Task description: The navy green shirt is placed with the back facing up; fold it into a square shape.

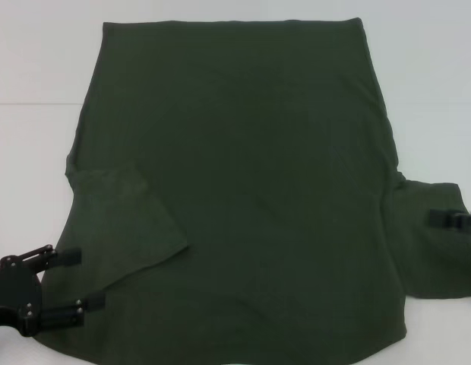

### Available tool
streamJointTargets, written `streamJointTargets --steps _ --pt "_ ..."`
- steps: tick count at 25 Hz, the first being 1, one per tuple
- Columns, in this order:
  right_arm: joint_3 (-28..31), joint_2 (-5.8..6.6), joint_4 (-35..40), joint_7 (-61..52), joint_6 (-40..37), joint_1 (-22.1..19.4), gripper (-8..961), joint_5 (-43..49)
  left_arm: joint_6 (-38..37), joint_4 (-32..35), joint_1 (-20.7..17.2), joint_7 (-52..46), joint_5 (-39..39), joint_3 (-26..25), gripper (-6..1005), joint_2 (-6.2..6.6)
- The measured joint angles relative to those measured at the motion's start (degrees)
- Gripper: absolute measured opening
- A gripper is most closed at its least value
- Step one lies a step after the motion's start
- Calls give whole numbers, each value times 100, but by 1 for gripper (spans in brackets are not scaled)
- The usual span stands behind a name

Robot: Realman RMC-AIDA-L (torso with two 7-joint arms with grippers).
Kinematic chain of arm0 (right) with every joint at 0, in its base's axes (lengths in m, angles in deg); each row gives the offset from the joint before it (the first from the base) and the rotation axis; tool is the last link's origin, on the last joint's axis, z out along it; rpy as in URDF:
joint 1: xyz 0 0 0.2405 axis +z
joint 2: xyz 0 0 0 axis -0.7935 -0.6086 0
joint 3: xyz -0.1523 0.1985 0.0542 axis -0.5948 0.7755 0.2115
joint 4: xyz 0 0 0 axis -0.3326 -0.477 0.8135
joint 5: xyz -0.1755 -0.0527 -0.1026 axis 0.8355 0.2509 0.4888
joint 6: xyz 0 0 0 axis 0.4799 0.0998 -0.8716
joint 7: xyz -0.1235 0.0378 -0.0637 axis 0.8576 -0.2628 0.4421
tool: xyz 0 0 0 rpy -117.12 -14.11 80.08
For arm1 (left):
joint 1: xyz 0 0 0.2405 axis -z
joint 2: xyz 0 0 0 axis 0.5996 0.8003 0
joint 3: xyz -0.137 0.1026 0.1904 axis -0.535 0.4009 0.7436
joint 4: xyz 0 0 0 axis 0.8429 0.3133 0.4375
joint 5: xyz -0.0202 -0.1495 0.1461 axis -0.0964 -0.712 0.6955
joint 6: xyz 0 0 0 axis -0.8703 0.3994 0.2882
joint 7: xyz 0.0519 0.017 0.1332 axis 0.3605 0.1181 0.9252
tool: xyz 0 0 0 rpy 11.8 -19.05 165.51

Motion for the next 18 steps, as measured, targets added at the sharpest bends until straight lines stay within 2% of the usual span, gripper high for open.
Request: streamJointTargets --steps 2,5,7,10,13,18 --pt "26 170 413 -1169 -224 62 926 449 -8 0 4 39 0 5 910 3" --pt "141 388 764 -2339 -526 209 925 1069 -19 3 4 137 0 24 910 7" --pt "362 473 948 -2821 -719 385 925 1655 -22 -1 5 180 0 34 909 5" --pt "632 525 1062 -3141 -883 687 922 2632 -25 -8 46 225 38 59 907 6" --pt "643 532 1012 -3275 -847 943 917 3512 -28 -9 71 228 59 62 905 25" --pt "618 486 662 -3296 -632 1096 908 3859 -36 -14 77 333 40 61 903 32"
